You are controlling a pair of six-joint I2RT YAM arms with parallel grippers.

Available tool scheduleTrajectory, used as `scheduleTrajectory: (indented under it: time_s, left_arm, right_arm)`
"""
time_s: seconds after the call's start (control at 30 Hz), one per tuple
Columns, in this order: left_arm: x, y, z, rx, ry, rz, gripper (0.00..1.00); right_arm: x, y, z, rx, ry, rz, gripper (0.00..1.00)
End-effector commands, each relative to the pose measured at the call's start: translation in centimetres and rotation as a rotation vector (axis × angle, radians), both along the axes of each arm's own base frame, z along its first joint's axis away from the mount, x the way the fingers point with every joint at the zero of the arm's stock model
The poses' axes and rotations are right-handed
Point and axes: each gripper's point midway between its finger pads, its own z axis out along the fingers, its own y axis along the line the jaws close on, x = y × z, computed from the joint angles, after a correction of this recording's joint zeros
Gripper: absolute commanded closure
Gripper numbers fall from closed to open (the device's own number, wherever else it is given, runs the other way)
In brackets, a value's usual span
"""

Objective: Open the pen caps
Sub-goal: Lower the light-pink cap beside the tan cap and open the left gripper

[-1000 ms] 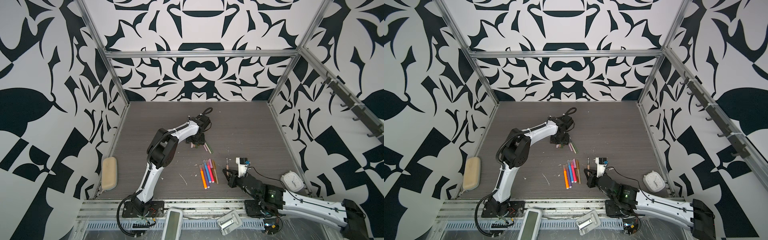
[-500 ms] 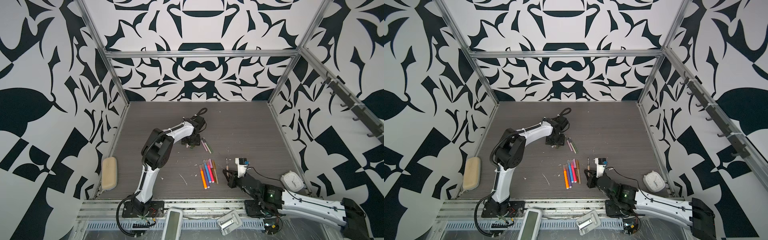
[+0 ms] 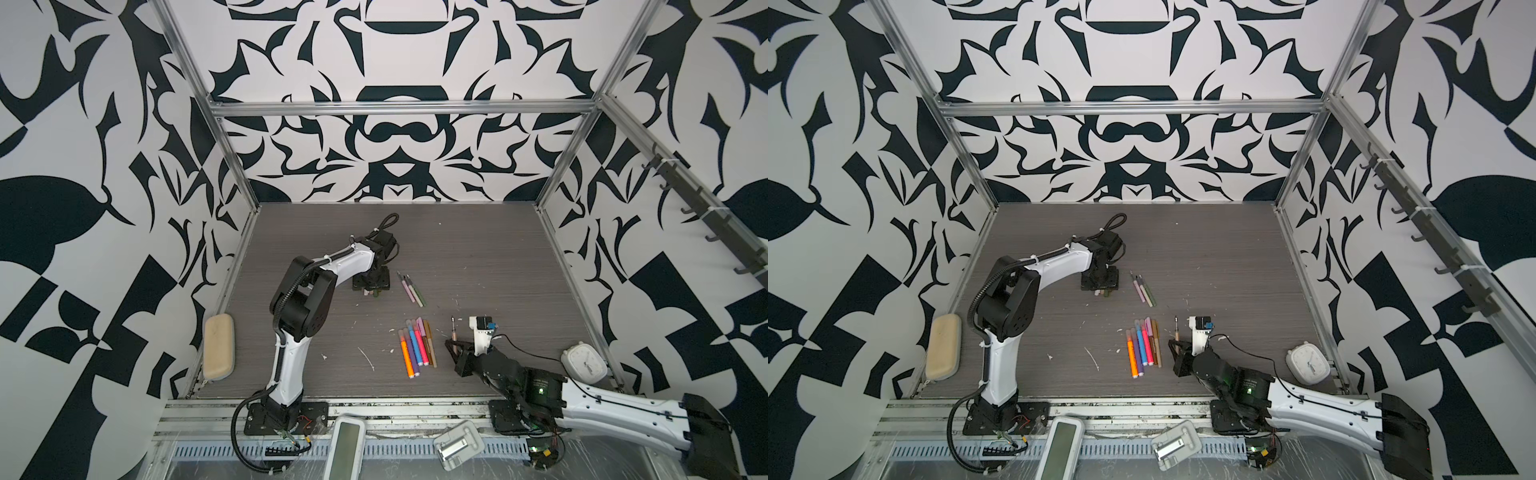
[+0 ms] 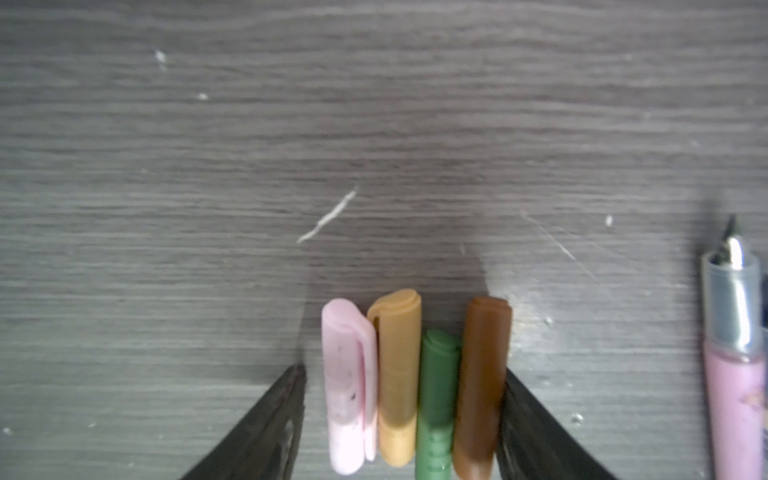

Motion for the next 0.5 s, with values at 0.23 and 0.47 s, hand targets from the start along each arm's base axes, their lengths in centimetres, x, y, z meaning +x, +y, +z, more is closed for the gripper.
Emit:
scheduleTrajectory:
  time_s: [0.23,0.47]
  left_arm:
    - [-1.6,1.8,-2.0,0.011,0.078,0.066,0.28]
    - [-1.6,1.0,-1.3,-0.038,0.074,0.055,0.26]
  right_arm:
    - [0.6,0.4,1.8,0.05,-0.032,-0.023,1.0]
    - [0.6,0.4,1.8,0.049,-0.03,-0.025,1.0]
